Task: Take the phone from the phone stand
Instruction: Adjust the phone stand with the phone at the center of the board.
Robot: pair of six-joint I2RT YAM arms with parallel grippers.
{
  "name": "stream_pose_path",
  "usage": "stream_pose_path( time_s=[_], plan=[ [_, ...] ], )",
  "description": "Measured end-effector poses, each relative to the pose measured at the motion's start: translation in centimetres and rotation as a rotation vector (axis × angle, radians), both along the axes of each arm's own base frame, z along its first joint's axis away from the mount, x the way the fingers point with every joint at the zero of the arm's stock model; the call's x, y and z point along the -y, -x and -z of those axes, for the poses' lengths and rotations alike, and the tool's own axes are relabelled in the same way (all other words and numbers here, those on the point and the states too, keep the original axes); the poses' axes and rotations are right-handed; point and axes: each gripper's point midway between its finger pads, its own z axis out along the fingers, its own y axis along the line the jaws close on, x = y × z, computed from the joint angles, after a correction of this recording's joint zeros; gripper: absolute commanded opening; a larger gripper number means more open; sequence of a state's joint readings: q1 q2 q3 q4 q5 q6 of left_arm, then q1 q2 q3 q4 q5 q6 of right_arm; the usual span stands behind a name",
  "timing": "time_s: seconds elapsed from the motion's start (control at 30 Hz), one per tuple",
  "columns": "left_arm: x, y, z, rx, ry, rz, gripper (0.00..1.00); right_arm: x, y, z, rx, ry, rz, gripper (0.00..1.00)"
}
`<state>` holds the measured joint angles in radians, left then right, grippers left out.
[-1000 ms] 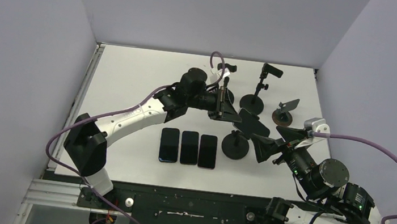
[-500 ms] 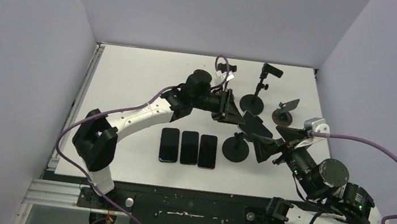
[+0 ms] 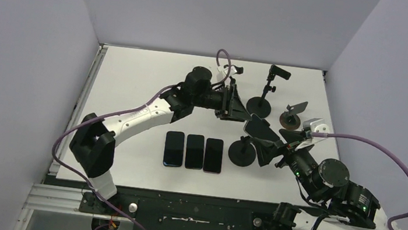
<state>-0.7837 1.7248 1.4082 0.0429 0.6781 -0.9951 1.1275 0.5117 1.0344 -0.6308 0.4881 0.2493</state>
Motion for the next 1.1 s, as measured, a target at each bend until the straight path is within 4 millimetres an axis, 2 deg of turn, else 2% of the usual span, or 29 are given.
stream_pose_path(
  time_s=[0.07,0.13,0.3,0.4,0.5,0.6,0.7,0.83,0.93,1.1],
  plan=[
    [-1.1,-0.6,-0.6,0.015,0.008,-0.030,0.55,-0.3,-0.1,0.2,-0.004,0.012,-0.004,0.92],
    [-3.5,-1.4,-1.5,0.038,0.022,-0.090,0.63,-0.8,-0.3,0.2,-0.010,0.029,-0.009,0.92],
    [-12.4,-4.0,-3.5,0.175,0.037,-0.379,0.94,-2.7,-1.3,0.6,-0.030,0.100,-0.008,0.95],
    [-16.0,-3.3,-4.4,0.308,0.047,-0.507,0.96,-3.9,-1.9,1.1,-0.041,0.156,-0.010,0.98],
    [-18.0,-2.1,-4.7,0.423,0.052,-0.561,0.96,-4.9,-2.4,1.9,-0.050,0.213,-0.023,1.00],
    [-19.1,-1.6,-4.7,0.511,0.046,-0.586,0.96,-5.8,-2.8,2.6,-0.064,0.260,-0.046,1.00],
    [-19.4,-1.5,-3.6,0.556,0.035,-0.583,0.96,-5.7,-4.5,2.7,-0.091,0.271,-0.038,1.00],
    [-19.4,-1.2,-1.1,0.560,0.006,-0.560,0.96,-3.5,-8.1,3.9,-0.171,0.249,0.004,1.00],
    [-19.4,-0.8,0.6,0.568,-0.009,-0.543,0.96,-1.6,-9.7,4.3,-0.213,0.214,0.036,1.00],
    [-19.1,-0.3,2.0,0.633,0.013,-0.540,0.94,-1.4,-8.9,2.8,-0.199,0.095,0.014,1.00]
  ],
)
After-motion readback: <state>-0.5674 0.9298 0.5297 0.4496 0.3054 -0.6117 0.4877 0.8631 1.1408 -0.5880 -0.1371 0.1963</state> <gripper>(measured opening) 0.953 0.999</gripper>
